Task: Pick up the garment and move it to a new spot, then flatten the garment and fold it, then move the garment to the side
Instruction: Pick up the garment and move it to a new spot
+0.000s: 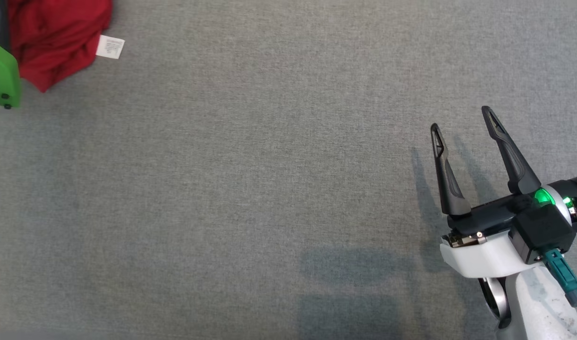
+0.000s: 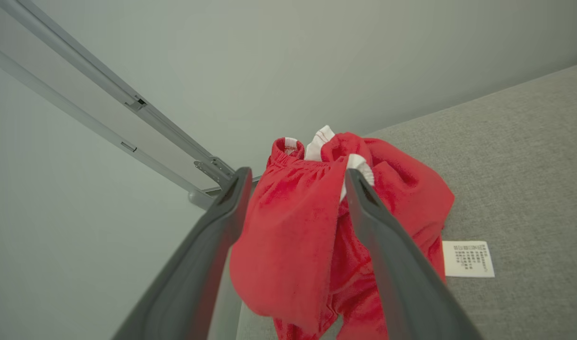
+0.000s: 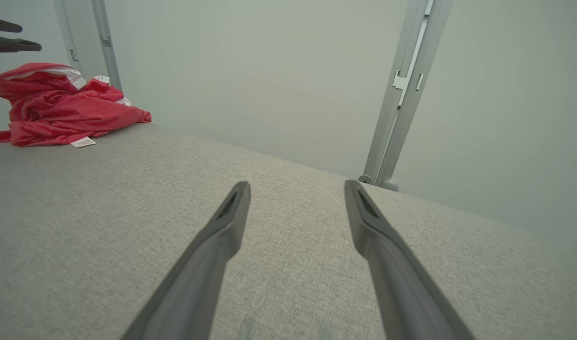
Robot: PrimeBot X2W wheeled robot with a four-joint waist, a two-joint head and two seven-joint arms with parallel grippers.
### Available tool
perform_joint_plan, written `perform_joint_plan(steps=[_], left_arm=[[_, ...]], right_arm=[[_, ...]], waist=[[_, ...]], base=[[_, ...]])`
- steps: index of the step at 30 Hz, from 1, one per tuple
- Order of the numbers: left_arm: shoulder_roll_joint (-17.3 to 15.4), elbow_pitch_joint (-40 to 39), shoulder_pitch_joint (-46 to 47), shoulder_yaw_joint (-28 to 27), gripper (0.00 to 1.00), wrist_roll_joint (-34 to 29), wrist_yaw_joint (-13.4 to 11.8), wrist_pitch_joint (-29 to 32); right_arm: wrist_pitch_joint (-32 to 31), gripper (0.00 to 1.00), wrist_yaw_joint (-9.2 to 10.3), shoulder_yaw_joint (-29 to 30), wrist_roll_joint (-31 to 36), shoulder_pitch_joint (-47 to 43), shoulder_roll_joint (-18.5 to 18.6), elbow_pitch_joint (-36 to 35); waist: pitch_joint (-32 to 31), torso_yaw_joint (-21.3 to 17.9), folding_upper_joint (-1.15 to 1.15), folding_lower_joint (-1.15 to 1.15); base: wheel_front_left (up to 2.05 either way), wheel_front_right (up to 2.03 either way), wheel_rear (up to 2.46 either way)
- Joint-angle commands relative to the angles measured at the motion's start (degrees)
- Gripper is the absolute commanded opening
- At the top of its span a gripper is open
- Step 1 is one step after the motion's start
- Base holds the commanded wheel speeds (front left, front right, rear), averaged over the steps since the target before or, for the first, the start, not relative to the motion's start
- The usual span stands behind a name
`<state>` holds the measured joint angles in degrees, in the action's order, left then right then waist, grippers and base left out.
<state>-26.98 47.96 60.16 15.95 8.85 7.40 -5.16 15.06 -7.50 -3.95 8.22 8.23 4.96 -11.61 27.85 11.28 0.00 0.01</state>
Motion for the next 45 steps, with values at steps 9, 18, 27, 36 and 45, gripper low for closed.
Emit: perform_joint_plan(steps=[9, 18, 27, 36, 45], left_arm=[[-2.8, 8.9, 3.9, -0.9, 1.00, 2.3, -1.5, 0.3], [-1.9, 11.6, 6.1, 0.2, 0.00, 3.1, -0.8, -1.7], [-2.4, 10.9, 8.7, -0.3, 0.00, 4.8, -0.5, -4.4], [-2.0, 3.4, 10.0, 5.8, 0.00, 5.7, 0.0, -6.2], [-3.4, -10.9, 5.8, 18.0, 0.00, 15.4, 0.1, -6.2]], right_arm=[[0.2, 1.00, 0.01, 0.3, 0.8, 0.2, -0.3, -2.7], [0.2, 1.00, 0.02, -0.9, -0.2, 1.2, -1.0, -1.1], [0.2, 1.00, 0.01, -1.0, -2.3, 0.4, -1.8, 1.3], [0.2, 1.00, 0.01, 0.3, -5.7, -2.2, -2.0, 3.2], [0.2, 1.00, 0.01, 1.9, -8.3, -5.2, -2.0, 4.0]], waist=[[6.1, -4.0, 0.00, -0.01], [3.3, -2.9, 0.00, -0.01], [-5.5, -3.9, 0.00, -0.01], [-14.9, -7.0, 0.00, -0.01], [-20.7, -13.1, 0.00, -0.01]], base=[[0.00, 0.00, 0.00], [0.00, 0.00, 0.00], [0.00, 0.00, 0.00], [0.00, 0.00, 0.00], [0.00, 0.00, 0.00]])
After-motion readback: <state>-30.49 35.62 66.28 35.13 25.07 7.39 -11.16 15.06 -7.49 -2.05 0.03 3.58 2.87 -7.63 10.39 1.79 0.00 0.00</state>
